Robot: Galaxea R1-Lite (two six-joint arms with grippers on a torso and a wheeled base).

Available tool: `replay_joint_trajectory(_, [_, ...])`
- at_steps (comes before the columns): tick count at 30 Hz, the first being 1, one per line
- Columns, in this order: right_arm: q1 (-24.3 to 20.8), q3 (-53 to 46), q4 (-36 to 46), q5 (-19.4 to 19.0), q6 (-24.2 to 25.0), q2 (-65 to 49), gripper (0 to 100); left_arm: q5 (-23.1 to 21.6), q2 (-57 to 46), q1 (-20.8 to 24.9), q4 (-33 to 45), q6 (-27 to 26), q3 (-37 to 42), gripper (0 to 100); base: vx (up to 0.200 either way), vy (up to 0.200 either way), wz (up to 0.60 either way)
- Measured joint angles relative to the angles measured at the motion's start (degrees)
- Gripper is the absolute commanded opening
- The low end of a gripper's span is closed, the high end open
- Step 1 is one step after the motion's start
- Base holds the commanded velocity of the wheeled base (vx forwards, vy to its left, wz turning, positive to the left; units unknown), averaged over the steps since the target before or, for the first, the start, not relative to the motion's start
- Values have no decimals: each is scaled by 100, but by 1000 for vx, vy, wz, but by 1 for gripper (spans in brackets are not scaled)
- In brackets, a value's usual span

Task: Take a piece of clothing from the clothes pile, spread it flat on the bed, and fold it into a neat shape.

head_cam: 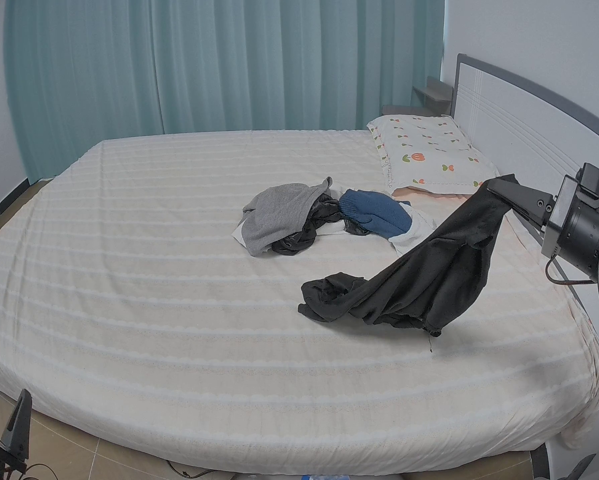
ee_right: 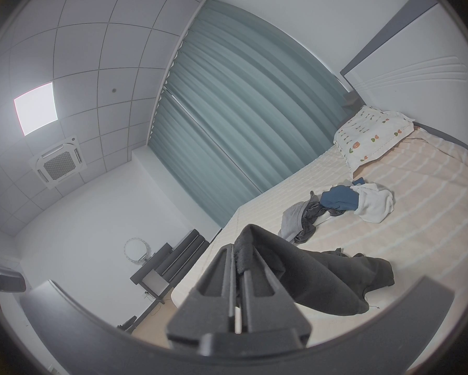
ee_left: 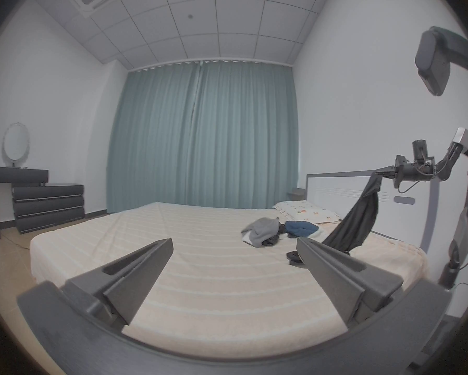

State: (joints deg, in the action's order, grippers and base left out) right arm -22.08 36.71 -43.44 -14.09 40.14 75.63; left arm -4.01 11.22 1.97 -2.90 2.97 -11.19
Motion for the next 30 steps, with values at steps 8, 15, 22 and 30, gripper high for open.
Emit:
replay_joint_trajectory(8, [-74, 6, 22, 9, -7, 68, 0, -883, 1893, 251, -126, 15, -261, 100, 0, 0, 0])
replay_joint_trajectory(15, [-112, 45, 27, 20, -13, 196, 0, -1254, 3661, 535, -862, 35, -352, 100, 0, 0, 0])
replay_joint_trajectory(22, [-138, 111, 24, 44, -16, 343, 0, -1292, 5620, 981, -1950, 68, -496, 100, 0, 0, 0])
replay_joint_trajectory(30, [-154, 472, 27, 61, -16, 446, 0, -1028, 7569, 1624, -2975, 499, -918, 100, 0, 0, 0])
